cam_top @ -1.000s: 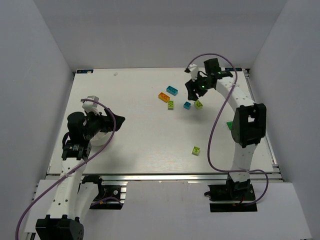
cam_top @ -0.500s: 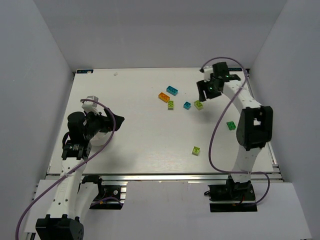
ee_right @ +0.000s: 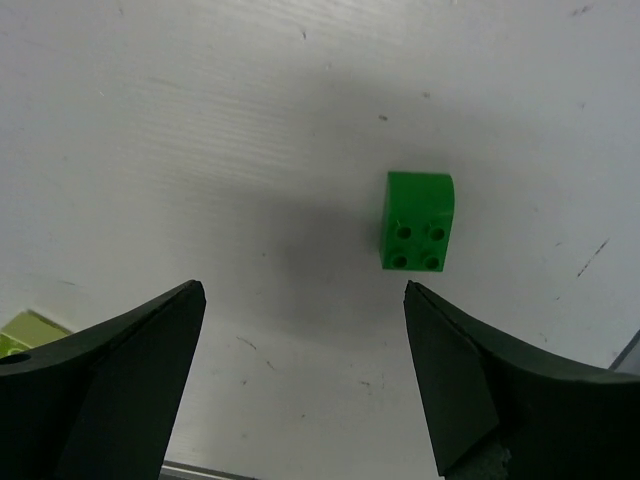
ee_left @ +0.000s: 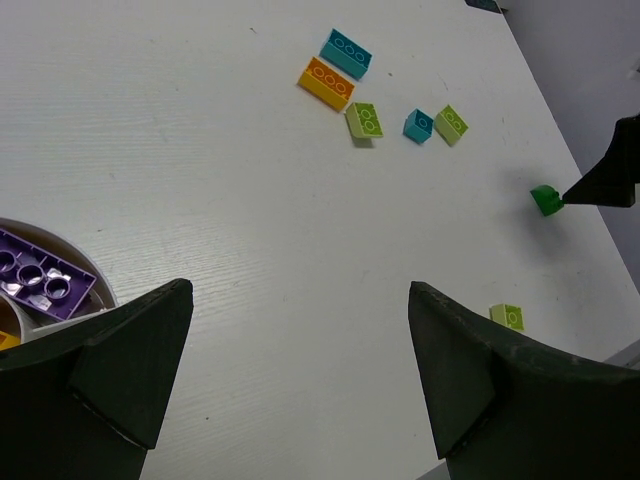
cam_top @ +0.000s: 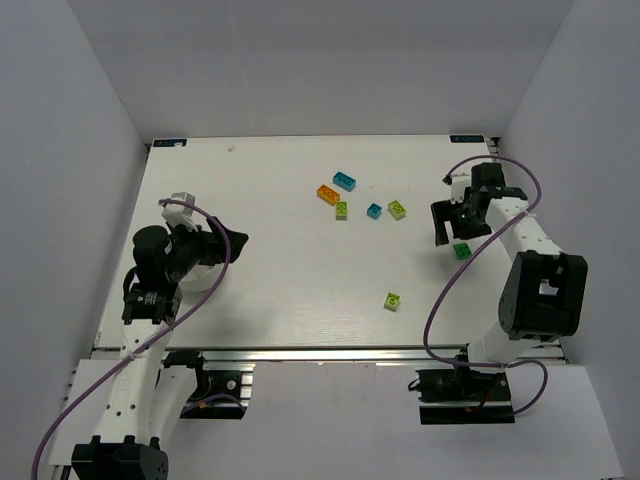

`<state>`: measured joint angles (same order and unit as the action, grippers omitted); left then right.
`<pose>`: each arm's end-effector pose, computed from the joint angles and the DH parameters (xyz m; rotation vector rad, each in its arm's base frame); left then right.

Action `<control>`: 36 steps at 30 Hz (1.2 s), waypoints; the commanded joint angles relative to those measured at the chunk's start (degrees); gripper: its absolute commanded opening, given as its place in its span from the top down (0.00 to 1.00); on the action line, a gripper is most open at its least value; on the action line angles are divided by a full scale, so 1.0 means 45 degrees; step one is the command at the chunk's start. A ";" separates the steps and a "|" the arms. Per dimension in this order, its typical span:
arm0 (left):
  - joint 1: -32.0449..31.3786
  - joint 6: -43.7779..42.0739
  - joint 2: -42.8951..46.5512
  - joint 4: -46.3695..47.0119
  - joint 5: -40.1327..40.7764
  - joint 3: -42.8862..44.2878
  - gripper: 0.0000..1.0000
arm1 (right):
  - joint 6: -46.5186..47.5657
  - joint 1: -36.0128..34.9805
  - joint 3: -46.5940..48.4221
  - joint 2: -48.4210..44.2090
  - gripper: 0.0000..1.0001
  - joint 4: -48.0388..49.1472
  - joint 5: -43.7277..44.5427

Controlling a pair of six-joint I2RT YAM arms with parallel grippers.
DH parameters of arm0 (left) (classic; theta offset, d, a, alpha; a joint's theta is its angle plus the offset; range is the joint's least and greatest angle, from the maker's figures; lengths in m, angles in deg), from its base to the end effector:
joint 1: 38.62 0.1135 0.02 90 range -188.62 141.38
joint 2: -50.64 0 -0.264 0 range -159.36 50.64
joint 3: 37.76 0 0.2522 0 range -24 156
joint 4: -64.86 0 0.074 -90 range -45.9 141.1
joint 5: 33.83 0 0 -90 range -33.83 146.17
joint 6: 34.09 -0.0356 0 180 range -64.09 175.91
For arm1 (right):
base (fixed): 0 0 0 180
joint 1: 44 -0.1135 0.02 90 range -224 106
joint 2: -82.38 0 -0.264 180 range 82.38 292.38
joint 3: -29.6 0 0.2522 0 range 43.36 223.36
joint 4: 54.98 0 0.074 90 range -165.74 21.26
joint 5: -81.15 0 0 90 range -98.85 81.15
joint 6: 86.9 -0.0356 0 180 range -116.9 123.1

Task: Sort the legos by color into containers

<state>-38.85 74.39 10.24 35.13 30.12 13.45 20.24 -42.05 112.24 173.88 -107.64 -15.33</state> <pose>0.1669 -0.0163 0.2975 0.0086 1.9190 -0.6520 0.3282 -0.0072 0.2424 -0.3855 2.6050 0.0362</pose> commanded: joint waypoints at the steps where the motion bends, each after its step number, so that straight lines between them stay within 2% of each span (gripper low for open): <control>1: -0.0047 -0.0044 0.0248 0.0052 -0.0033 0.0388 0.02 | 0.0350 0.0287 -0.0462 -0.0002 0.15 0.0455 0.0772; 11: -0.0047 -0.0064 0.0306 -0.0007 0.0025 0.0388 0.02 | 0.0311 0.1400 -0.0483 0.1519 0.21 0.1319 0.0855; 20: -0.0047 -0.0064 0.0248 0.0013 0.0026 0.0369 0.02 | 0.0408 0.1655 0.0082 0.2594 0.28 0.1495 0.0366; 23: -0.0047 -0.0044 0.0228 0.0071 -0.0072 0.0369 0.02 | 0.0467 0.1674 0.0103 0.2790 0.33 0.1534 0.0307; 24: -0.0047 -0.0044 0.0209 0.0130 -0.0169 0.0349 0.02 | 0.0506 0.1694 0.0064 0.2810 0.42 0.1631 0.0288; 26: -0.0047 -0.0025 0.0248 0.0324 -0.0987 0.0330 0.02 | 0.0603 0.1675 -0.0033 0.2771 0.51 0.1690 0.0191; 27: -0.0047 0.0033 0.0267 0.0693 -0.1319 0.0272 0.02 | 0.0681 0.1675 -0.0092 0.2752 0.59 0.1729 0.0190; 32: -0.0163 0.1145 -0.0336 0.1866 -0.3019 -0.0275 0.05 | 0.1110 0.1694 -0.0385 0.2303 0.76 0.1827 -0.0063; 33: -0.0164 0.1399 -0.0473 0.2352 -0.3582 -0.0488 0.07 | 0.1247 0.1675 -0.0443 0.2206 0.82 0.1807 -0.0180; 36: -0.0299 0.2414 -0.1426 0.2765 -0.4423 -0.0394 0.13 | 0.2397 0.1636 -0.0833 0.1387 0.90 0.1497 -0.1737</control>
<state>-39.37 80.47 7.09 43.37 17.31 11.96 26.10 -34.94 109.49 185.01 -100.27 -16.75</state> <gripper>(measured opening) 0.885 0.425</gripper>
